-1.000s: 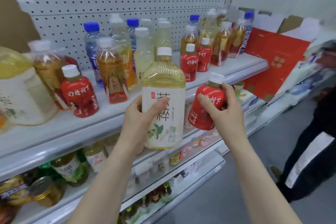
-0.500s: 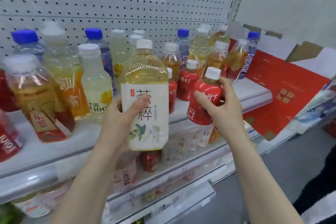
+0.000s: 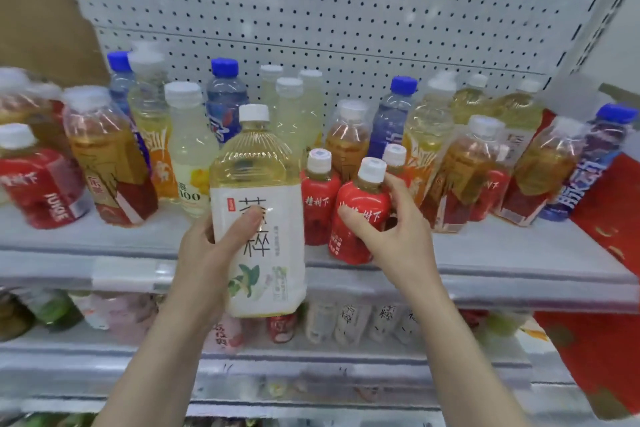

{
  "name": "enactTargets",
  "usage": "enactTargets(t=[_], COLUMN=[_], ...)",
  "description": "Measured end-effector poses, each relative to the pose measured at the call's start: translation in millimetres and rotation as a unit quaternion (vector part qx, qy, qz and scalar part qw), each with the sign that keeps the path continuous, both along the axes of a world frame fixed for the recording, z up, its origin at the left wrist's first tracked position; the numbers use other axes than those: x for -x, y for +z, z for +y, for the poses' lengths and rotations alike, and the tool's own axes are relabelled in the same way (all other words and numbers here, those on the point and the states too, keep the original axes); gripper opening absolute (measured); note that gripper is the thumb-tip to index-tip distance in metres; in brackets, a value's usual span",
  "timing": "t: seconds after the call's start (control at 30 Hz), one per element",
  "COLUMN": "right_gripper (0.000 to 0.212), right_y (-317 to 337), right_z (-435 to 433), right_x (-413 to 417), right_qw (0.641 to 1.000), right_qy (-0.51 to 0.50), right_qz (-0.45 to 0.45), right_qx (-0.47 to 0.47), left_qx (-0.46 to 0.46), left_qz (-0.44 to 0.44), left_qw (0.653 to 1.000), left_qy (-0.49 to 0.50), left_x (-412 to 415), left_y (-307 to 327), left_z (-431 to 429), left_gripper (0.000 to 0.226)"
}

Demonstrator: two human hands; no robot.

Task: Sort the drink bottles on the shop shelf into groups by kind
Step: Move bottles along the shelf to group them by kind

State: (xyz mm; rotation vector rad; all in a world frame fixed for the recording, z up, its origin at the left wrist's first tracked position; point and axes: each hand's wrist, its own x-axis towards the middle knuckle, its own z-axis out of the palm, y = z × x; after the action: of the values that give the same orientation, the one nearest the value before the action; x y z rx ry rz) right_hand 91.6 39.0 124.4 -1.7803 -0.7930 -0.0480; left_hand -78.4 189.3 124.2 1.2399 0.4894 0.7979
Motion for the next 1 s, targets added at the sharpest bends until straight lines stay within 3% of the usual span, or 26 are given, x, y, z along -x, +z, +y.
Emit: enactTargets(t=[0.3, 0.63, 0.73, 0.8, 0.9, 1.0], right_gripper=[0.066, 0.078, 0.074, 0.065, 0.054, 0.057], right_y=[-2, 4, 9, 17, 36, 49], right_z=[39, 91, 82, 64, 37, 16], right_x=[0, 8, 14, 16, 26, 38], right_qw=[0.996, 0.984, 0.977, 0.982, 0.991, 0.973], right_qy=[0.072, 0.059, 0.043, 0.030, 0.087, 0.217], right_qz=[-0.041, -0.105, -0.137, -0.145, -0.091, 0.020], right_qx=[0.032, 0.132, 0.156, 0.121, 0.047, 0.072], left_qx=[0.023, -0.003, -0.006, -0.006, -0.018, -0.033], left_qz=[0.027, 0.054, 0.059, 0.053, 0.053, 0.062], left_qw=[0.993, 0.989, 0.990, 0.993, 0.996, 0.996], left_qy=[0.115, 0.137, 0.125, 0.109, 0.076, 0.046], left_x=[35, 66, 62, 56, 42, 20], left_y=[-9, -6, -7, -7, -3, -3], left_z=[-38, -28, -30, -32, -39, -50], left_gripper=[0.062, 0.069, 0.069, 0.070, 0.066, 0.063])
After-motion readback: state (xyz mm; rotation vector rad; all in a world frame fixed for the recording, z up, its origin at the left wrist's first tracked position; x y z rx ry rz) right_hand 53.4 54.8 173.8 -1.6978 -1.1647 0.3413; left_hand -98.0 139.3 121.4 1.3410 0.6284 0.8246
